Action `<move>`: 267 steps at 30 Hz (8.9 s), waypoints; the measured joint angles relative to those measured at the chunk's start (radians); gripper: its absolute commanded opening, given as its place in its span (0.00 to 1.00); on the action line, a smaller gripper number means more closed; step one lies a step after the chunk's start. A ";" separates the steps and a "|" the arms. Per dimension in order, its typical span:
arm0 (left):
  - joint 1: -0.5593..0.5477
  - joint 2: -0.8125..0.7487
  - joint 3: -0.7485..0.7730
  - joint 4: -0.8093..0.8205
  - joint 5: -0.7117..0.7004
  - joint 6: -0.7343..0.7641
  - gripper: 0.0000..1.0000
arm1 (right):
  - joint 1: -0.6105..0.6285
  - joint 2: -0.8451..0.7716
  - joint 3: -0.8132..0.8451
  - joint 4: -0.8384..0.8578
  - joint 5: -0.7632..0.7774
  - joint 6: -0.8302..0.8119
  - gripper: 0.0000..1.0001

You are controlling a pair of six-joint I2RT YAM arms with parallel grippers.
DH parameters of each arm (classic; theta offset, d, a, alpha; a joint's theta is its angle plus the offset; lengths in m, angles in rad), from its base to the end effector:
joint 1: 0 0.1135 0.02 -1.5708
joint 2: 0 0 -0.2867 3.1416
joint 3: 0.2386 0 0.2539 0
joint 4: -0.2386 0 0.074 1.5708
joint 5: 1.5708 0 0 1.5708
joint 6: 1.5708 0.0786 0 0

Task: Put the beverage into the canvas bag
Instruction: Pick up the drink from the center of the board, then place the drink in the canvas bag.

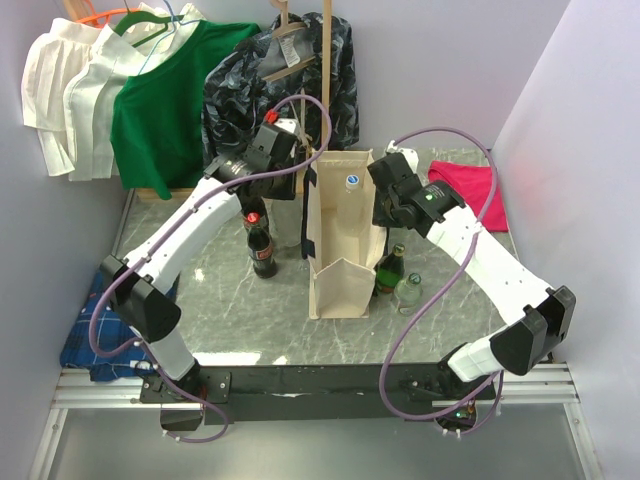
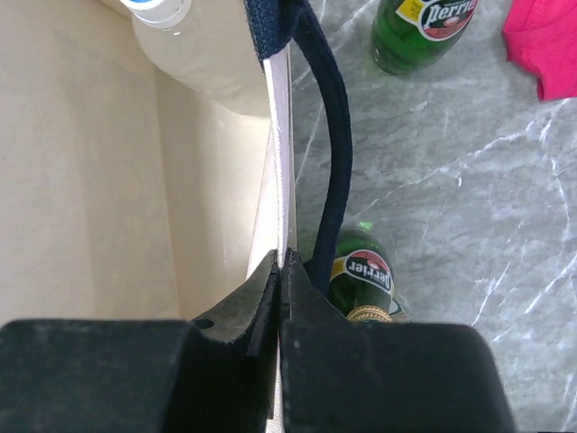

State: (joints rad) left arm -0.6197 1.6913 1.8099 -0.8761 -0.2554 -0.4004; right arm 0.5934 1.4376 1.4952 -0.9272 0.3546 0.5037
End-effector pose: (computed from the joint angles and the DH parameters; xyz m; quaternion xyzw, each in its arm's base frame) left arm 0.3383 -0.2169 0.3838 0.0496 0.9110 -0.0895 0.3995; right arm 0.2806 0.1563 0.3589 0.0191 0.9262 0.0349 0.3749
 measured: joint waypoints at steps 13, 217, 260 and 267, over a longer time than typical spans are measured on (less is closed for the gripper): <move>0.000 -0.024 0.093 -0.070 -0.038 0.038 0.01 | 0.000 0.013 0.018 -0.027 0.022 0.000 0.00; -0.094 0.257 0.001 0.468 -0.056 0.088 0.01 | 0.000 -0.031 -0.058 0.067 -0.013 0.050 0.00; -0.104 0.232 -0.117 0.594 -0.100 0.073 0.53 | -0.002 -0.032 -0.061 0.070 -0.011 0.050 0.00; -0.109 0.230 -0.142 0.603 -0.110 0.073 0.56 | -0.002 -0.033 -0.063 0.070 -0.011 0.050 0.00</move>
State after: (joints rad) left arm -0.7284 1.9209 1.6680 -0.2726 -0.3653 -0.3271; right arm 0.5911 1.4044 1.4322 -0.8570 0.3435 0.5533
